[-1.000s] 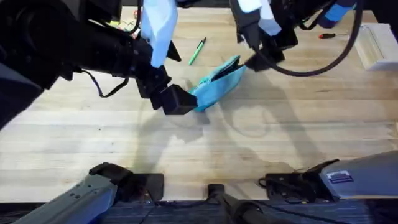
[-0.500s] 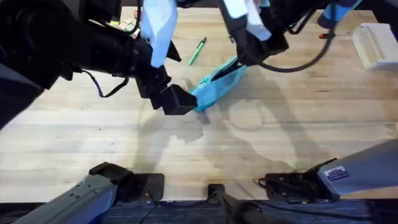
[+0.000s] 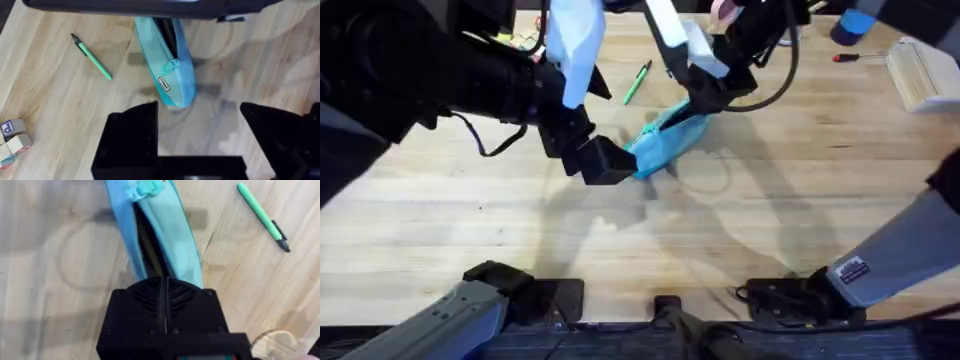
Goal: Unzip the bag, pick up the pens from the table one at a time and place them inside, then zip the bag closed.
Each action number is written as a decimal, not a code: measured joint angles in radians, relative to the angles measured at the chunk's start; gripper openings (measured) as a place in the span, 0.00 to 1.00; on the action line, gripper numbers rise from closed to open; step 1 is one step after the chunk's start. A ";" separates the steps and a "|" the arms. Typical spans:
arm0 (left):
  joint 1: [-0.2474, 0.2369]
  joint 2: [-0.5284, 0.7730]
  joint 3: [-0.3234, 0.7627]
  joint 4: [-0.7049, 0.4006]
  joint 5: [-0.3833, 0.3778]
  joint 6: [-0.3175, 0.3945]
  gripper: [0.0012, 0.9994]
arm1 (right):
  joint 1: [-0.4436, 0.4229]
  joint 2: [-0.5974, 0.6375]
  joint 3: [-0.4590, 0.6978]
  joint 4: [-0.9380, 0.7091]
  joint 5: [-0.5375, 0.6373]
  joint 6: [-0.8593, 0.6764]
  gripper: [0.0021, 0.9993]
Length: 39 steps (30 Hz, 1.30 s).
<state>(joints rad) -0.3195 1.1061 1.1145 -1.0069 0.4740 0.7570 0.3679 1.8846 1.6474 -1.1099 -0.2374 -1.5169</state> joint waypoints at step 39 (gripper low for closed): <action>0.000 0.000 0.000 0.000 0.000 0.000 0.99 | 0.002 0.097 0.000 0.063 -0.063 -0.006 1.00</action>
<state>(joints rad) -0.3195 1.1061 1.1145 -1.0073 0.4740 0.7570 0.3702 1.9816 1.6474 -1.0469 -0.3004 -1.5234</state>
